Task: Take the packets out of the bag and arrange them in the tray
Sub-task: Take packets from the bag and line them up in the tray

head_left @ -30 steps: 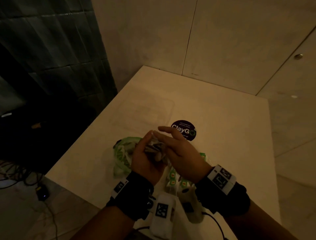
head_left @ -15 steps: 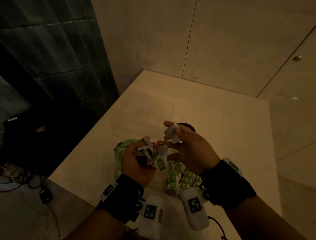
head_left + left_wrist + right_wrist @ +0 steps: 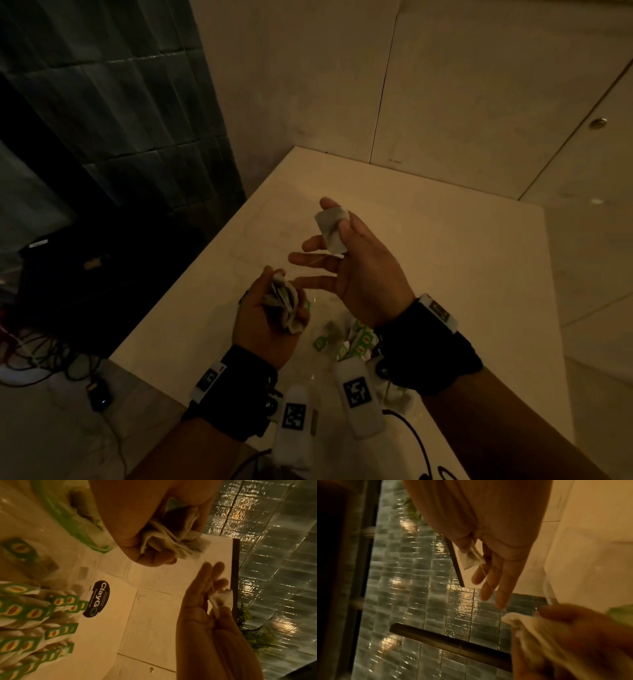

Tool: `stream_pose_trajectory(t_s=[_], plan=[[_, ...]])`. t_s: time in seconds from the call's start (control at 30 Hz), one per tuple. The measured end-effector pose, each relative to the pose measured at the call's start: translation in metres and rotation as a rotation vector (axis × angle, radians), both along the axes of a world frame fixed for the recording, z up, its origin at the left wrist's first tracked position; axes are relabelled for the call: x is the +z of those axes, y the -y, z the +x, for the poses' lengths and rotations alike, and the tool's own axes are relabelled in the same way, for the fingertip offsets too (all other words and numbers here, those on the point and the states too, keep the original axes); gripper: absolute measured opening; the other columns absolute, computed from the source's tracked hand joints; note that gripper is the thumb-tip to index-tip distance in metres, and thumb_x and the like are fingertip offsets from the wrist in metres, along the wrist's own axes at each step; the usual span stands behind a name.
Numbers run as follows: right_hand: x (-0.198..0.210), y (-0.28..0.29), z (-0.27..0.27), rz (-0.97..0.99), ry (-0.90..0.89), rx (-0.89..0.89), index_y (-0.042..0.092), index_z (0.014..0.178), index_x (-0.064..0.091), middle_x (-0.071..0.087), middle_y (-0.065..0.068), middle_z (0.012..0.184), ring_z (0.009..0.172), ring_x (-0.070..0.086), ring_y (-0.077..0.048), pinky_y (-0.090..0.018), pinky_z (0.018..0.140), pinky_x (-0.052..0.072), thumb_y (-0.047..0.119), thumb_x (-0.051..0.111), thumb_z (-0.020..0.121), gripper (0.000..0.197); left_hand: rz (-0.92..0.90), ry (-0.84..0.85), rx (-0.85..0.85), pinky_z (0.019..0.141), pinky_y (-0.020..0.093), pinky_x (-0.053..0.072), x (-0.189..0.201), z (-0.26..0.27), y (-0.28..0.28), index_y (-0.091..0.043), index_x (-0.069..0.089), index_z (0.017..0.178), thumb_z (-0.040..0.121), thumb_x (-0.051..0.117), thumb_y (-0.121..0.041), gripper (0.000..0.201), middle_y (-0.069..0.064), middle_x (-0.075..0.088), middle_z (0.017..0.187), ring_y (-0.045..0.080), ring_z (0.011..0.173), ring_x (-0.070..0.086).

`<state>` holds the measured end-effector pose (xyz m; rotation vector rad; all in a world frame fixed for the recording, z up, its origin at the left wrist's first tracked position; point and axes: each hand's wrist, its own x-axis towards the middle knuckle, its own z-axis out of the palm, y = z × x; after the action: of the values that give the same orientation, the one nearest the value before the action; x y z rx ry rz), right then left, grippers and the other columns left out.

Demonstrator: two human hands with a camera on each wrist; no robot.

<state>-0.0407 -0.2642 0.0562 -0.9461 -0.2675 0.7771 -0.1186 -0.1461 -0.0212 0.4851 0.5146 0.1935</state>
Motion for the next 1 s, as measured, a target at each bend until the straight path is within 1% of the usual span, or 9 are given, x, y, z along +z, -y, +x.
stream_pose_trajectory(t_s=[0.1, 0.2, 0.3, 0.37, 0.5, 0.7, 0.8, 0.9, 1.0], plan=[[0.010, 0.002, 0.007, 0.048, 0.013, -0.024, 0.026, 0.127, 0.051, 0.055, -0.008, 0.076, 0.081, 0.065, -0.033, -0.058, 0.079, 0.052, 0.031, 0.035, 0.102, 0.030, 0.052, -0.029, -0.023, 0.043, 0.022, 0.038, 0.001, -0.005, -0.011, -0.016, 0.060, 0.076, 0.078, 0.059, -0.029, 0.012, 0.001, 0.061, 0.067, 0.018, 0.059, 0.052], [0.017, 0.009, 0.012, 0.049, 0.083, -0.101, 0.020, 0.120, 0.046, 0.042, -0.006, 0.069, 0.058, 0.052, -0.023, -0.041, 0.060, 0.055, 0.023, 0.034, 0.102, 0.021, 0.152, -0.010, -0.072, 0.040, 0.022, 0.036, 0.000, -0.011, -0.016, -0.013, 0.054, 0.080, 0.083, 0.058, -0.025, 0.013, 0.006, 0.061, 0.065, 0.021, 0.050, 0.051], [0.021, 0.015, 0.015, -0.003, 0.142, -0.154, 0.021, 0.111, 0.040, 0.037, -0.004, 0.069, 0.052, 0.035, -0.017, -0.024, 0.048, 0.033, 0.017, 0.037, 0.101, 0.012, 0.286, 0.038, -0.169, 0.040, 0.021, 0.032, 0.001, -0.017, -0.008, -0.013, 0.057, 0.078, 0.081, 0.066, -0.027, 0.017, 0.006, 0.060, 0.062, 0.020, 0.044, 0.051], [0.028, 0.021, 0.017, -0.038, 0.160, -0.146, 0.021, 0.095, 0.038, 0.036, -0.003, 0.069, 0.053, 0.030, -0.016, -0.024, 0.047, 0.021, 0.020, 0.042, 0.094, 0.004, 0.331, -0.007, -0.235, 0.042, 0.020, 0.032, 0.000, -0.021, -0.002, -0.017, 0.060, 0.082, 0.076, 0.069, -0.029, 0.016, 0.002, 0.062, 0.064, 0.017, 0.049, 0.052], [0.049, 0.039, 0.024, -0.075, 0.154, -0.069, 0.016, 0.078, 0.044, 0.034, -0.002, 0.068, 0.053, 0.025, -0.016, -0.024, 0.046, 0.014, 0.037, 0.038, 0.081, 0.022, 0.322, -0.025, -0.308, 0.041, 0.022, 0.033, -0.008, -0.028, 0.002, -0.015, 0.063, 0.078, 0.081, 0.057, -0.025, 0.012, 0.006, 0.054, 0.066, 0.020, 0.055, 0.046], [0.047, 0.046, 0.025, -0.441, 0.505, 0.155, 0.009, 0.085, 0.054, 0.043, -0.011, 0.068, 0.046, 0.024, -0.015, -0.023, 0.043, 0.021, -0.002, 0.043, 0.081, 0.017, 0.559, 0.003, -0.356, 0.039, 0.024, 0.037, -0.004, -0.022, 0.002, -0.003, 0.055, 0.068, 0.081, 0.068, -0.031, 0.033, 0.009, 0.054, 0.054, 0.019, 0.039, 0.045], [0.047, 0.045, 0.020, -0.495, 0.622, 0.290, 0.006, 0.096, 0.055, 0.047, -0.003, 0.069, 0.045, 0.031, -0.011, -0.025, 0.046, 0.029, -0.015, 0.039, 0.089, 0.027, 0.696, 0.022, -0.275, 0.044, 0.025, 0.040, 0.008, -0.013, 0.007, -0.002, 0.053, 0.071, 0.087, 0.060, -0.013, 0.021, 0.005, 0.057, 0.056, 0.019, 0.045, 0.050], [0.049, 0.044, 0.018, -0.556, 0.717, 0.380, 0.009, 0.102, 0.053, 0.045, -0.010, 0.082, 0.051, 0.044, -0.005, -0.028, 0.051, 0.045, -0.011, 0.041, 0.092, 0.025, 0.628, 0.115, -0.303, 0.049, 0.025, 0.047, 0.021, -0.006, 0.017, -0.001, 0.055, 0.086, 0.088, 0.051, -0.001, 0.005, 0.005, 0.062, 0.061, 0.017, 0.051, 0.057], [0.046, 0.044, 0.021, -0.609, 0.809, 0.401, 0.012, 0.104, 0.053, 0.050, -0.009, 0.091, 0.066, 0.053, -0.007, -0.032, 0.065, 0.056, -0.008, 0.047, 0.091, 0.025, 0.519, 0.180, -0.372, 0.047, 0.025, 0.049, 0.026, -0.004, 0.026, -0.004, 0.054, 0.122, 0.085, 0.059, -0.007, 0.037, 0.006, 0.066, 0.067, 0.017, 0.050, 0.061]])
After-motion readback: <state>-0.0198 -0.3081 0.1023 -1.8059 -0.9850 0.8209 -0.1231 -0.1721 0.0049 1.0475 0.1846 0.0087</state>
